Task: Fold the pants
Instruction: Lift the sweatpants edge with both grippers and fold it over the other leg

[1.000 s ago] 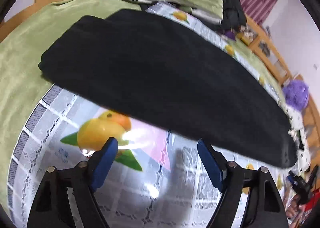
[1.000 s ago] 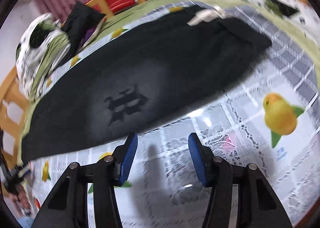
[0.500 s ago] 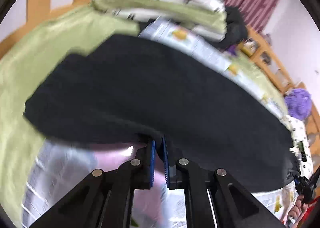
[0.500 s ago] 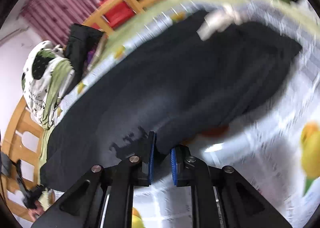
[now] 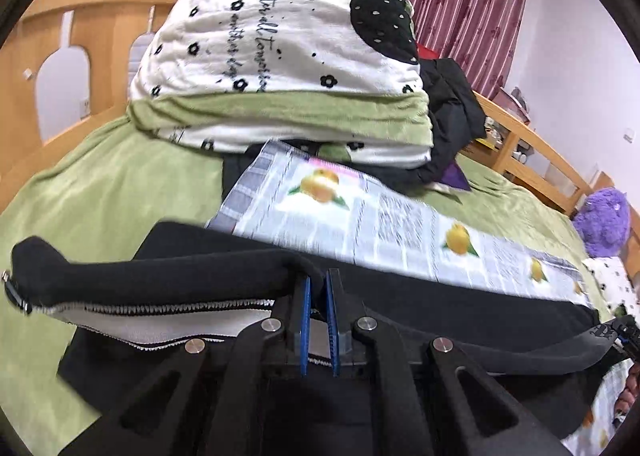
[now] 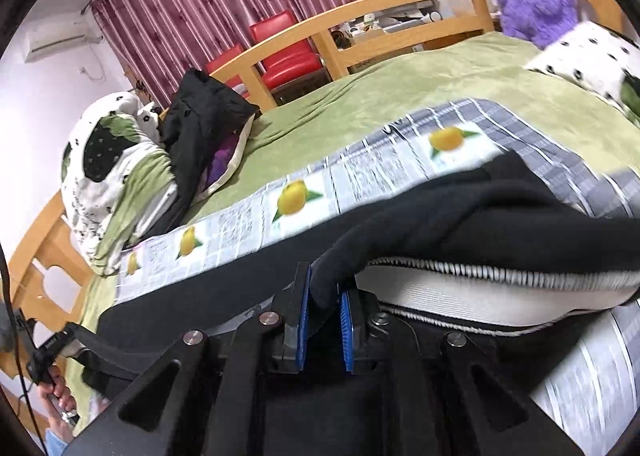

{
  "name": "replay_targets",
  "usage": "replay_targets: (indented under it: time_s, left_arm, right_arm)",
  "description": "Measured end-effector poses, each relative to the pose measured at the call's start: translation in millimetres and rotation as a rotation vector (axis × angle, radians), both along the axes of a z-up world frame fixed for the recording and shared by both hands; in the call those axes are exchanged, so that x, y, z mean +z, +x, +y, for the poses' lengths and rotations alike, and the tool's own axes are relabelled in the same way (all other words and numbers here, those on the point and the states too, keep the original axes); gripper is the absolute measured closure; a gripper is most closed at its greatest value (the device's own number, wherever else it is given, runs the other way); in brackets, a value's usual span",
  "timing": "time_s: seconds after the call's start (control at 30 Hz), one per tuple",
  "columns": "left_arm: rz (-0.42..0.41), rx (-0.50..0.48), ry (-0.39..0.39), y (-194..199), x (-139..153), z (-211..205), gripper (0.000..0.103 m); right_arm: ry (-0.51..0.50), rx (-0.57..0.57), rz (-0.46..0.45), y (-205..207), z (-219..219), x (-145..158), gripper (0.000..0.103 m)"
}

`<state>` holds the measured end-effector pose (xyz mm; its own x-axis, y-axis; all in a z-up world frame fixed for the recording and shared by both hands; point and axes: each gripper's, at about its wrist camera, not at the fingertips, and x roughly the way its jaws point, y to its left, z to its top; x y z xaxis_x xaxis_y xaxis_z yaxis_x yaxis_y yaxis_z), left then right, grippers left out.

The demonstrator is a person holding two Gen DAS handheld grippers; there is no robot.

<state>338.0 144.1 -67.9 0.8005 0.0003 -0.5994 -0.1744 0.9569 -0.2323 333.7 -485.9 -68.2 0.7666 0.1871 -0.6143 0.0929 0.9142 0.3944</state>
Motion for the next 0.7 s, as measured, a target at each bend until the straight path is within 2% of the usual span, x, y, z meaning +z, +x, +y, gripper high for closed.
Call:
replay_targets:
  time_s: [0.1, 0.2, 0.3, 0.33, 0.37, 0.43, 0.53, 0.7]
  left_arm:
    - [0.021, 0.008, 0.039, 31, -11, -7, 0.094]
    - [0.1, 0.038, 0.099, 51, -30, -13, 0.09]
    - [0.137, 0.053, 0.133, 46, -36, -17, 0.077]
    - [0.143, 0.046, 0.133, 40, -34, -17, 0.065]
    - [0.141, 0.045, 0.128, 32, -32, -17, 0.049]
    - [0.129, 0.041, 0.117, 9, -25, -17, 0.036]
    - [0.141, 0.018, 0.109, -28, -22, -18, 0.036]
    - [0.211, -0.005, -0.005, -97, -47, -5, 0.036]
  right_arm:
    - [-0.025, -0.027, 0.033, 46, 7, -16, 0.089]
    - [-0.044, -0.066, 0.092, 78, 9, -37, 0.076]
    - [-0.067, -0.091, 0.116, 80, 8, -42, 0.069]
    - [-0.072, -0.093, 0.12, 75, 8, -40, 0.066]
    - [-0.074, -0.086, 0.122, 65, 8, -37, 0.062]
    - [-0.078, -0.074, 0.125, 43, 7, -33, 0.062]
    - [-0.097, -0.054, 0.137, -5, 5, -28, 0.06]
    - [-0.149, -0.075, 0.144, -91, -4, -37, 0.048]
